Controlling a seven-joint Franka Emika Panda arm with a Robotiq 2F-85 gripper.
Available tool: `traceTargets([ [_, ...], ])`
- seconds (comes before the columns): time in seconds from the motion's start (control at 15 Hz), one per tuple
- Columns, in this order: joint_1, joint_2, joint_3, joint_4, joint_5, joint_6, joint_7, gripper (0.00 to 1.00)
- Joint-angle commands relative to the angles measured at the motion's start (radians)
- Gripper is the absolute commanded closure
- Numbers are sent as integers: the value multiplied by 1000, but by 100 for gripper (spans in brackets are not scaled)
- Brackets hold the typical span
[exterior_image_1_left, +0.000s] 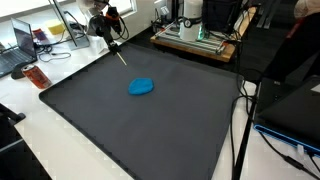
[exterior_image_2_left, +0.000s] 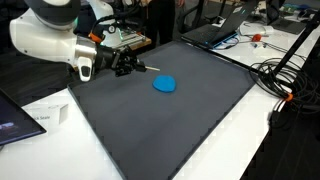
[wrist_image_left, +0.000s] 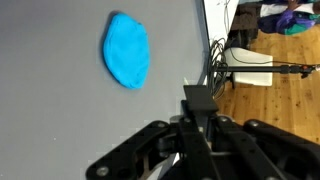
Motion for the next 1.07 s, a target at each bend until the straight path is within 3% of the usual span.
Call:
traceTargets([
  [0.0, 93, -171, -8, -141, -69, 161, 60, 97],
  [0.33, 205, -318, 33, -215, -228, 383, 248, 97],
  [1.0, 338, -467, 175, -284, -756, 627, 814, 97],
])
